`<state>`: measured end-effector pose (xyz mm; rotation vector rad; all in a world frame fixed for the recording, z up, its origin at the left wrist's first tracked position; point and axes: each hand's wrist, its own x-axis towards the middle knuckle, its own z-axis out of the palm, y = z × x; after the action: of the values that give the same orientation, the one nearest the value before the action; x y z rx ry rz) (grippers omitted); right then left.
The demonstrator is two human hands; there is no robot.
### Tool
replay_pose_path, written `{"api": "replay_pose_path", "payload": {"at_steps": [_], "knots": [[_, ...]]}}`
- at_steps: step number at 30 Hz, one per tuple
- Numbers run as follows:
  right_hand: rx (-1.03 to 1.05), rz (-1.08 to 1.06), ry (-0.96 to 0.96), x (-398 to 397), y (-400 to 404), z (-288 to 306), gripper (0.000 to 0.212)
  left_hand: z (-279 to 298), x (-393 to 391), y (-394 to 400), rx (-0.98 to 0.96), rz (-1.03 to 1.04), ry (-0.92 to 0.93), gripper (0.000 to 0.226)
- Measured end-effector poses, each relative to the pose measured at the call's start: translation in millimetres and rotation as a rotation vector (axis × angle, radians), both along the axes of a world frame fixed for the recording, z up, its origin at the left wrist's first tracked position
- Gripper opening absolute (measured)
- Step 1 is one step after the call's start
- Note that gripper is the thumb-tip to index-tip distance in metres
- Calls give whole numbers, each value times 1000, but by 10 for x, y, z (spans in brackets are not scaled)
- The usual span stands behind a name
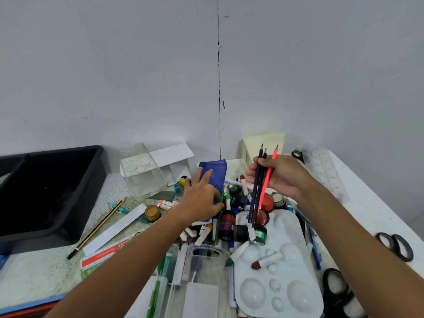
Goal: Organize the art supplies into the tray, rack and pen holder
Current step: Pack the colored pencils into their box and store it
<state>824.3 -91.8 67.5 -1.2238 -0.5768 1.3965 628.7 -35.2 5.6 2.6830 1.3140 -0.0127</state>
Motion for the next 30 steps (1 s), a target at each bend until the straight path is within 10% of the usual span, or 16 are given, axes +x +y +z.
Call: {"api": "replay_pose_path", "payload": {"at_steps": [13,30], "knots": [[21,34,34,25,19,-69,14,-63,115,36,-106,162,39,27],[44,8,-48,-367,68,-93,10,414,2,-101,-360,201,-733,8]]}}
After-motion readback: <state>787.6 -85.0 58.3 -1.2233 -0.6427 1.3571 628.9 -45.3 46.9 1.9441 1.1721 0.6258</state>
